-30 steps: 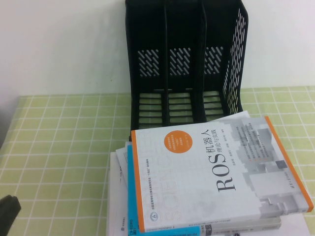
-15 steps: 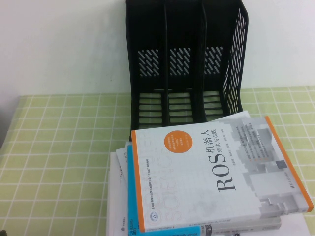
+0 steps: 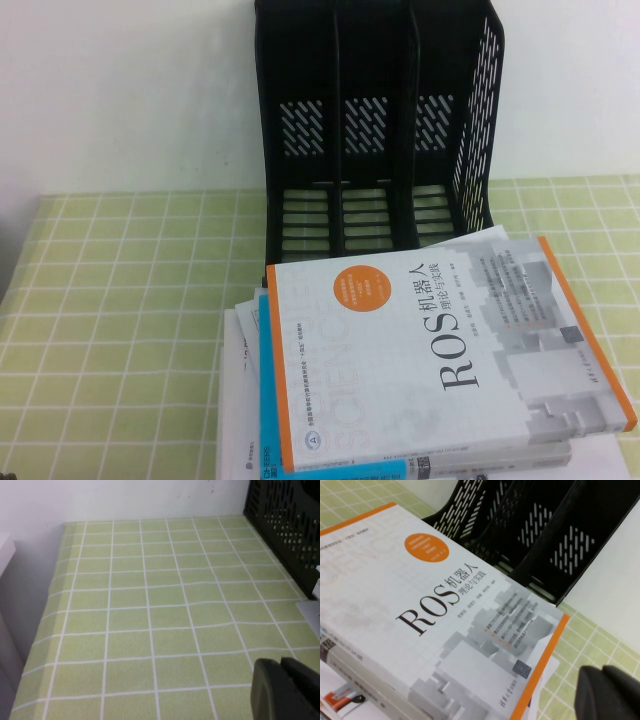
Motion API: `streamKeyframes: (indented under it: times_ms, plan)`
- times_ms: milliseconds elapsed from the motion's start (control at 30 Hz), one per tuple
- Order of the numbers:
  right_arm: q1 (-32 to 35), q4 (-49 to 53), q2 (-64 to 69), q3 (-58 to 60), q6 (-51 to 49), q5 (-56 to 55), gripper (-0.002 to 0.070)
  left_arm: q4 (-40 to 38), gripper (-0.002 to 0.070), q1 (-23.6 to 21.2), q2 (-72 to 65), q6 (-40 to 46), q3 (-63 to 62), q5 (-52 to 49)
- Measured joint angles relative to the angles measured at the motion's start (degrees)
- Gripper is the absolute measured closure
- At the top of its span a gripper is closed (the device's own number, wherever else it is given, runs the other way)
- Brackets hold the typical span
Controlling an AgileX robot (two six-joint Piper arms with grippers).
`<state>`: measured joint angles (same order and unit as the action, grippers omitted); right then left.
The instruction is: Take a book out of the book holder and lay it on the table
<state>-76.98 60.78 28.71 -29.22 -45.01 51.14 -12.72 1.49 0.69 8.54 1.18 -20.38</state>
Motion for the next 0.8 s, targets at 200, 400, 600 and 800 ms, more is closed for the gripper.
streamKeyframes:
  times_ms: [200, 400, 600, 800]
  plan:
    - [0.0, 0.0, 0.0, 0.0, 0.0, 0.0, 0.0678, 0.0, 0.0678, 0.0, 0.0, 0.0, 0.0, 0.0]
    - [1.47, 0.0, -1.73, 0.9, 0.0, -1.05, 0.0678, 0.0, 0.0678, 0.0, 0.0, 0.0, 0.0, 0.0]
    - [17.98, 0.17, -2.12, 7.41, 0.0, -11.13, 0.0678, 0.0, 0.0677, 0.0, 0.0, 0.0, 0.0, 0.0]
    - [43.57, 9.42, -2.21, 15.81, 0.0, -17.1, 0.0678, 0.0, 0.0678, 0.0, 0.0, 0.0, 0.0, 0.0]
